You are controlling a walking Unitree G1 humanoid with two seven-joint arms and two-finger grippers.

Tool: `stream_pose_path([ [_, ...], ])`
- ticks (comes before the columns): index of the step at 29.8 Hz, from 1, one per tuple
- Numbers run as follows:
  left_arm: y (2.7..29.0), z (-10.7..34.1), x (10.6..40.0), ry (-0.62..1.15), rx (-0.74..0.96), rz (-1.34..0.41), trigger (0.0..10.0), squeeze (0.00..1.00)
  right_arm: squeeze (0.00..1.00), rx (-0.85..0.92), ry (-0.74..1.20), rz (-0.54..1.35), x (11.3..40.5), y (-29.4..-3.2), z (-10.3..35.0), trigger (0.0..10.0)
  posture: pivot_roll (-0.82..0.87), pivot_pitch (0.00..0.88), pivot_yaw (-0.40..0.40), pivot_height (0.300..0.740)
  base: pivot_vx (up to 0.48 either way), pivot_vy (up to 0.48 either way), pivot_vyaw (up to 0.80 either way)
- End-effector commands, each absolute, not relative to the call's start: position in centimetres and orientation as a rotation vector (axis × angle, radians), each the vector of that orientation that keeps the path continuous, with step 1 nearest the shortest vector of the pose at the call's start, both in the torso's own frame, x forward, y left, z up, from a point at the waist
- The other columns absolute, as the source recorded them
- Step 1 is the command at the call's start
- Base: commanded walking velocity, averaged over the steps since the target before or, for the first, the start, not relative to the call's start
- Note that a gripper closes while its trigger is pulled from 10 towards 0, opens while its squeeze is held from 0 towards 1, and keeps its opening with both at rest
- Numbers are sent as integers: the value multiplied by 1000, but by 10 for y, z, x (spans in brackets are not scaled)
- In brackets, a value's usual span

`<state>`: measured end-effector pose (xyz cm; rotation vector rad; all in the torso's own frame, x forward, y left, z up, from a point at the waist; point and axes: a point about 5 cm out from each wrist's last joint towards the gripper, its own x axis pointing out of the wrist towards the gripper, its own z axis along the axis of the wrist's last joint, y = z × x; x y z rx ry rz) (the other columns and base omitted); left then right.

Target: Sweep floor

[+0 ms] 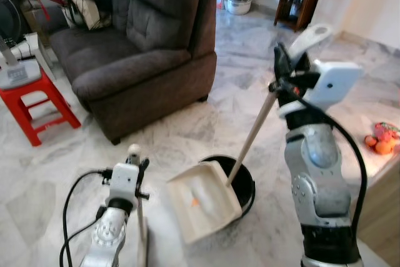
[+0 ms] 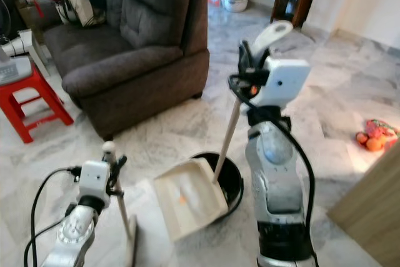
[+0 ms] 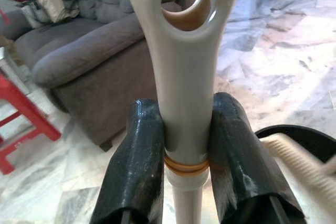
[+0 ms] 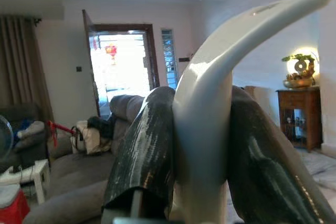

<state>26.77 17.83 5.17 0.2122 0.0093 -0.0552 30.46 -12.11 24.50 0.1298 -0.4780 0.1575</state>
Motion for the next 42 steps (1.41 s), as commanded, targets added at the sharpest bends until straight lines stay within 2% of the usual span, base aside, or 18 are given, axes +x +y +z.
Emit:
stream_pose_path([
  [1, 177, 59, 272, -28, 223, -58, 10000, 0, 0, 145, -544, 163, 301, -123, 260, 10000, 118, 0, 42, 740, 251, 0, 0],
  [11, 178, 59, 272, -28, 222, -56, 10000, 0, 0, 127, -546, 173, 301, -121, 260, 10000, 119, 0, 42, 740, 253, 0, 311],
  [42, 179, 59, 273, -27, 223, -50, 10000, 0, 0, 147, -534, 180, 302, -120, 258, 10000, 123, 0, 44, 740, 253, 0, 0],
])
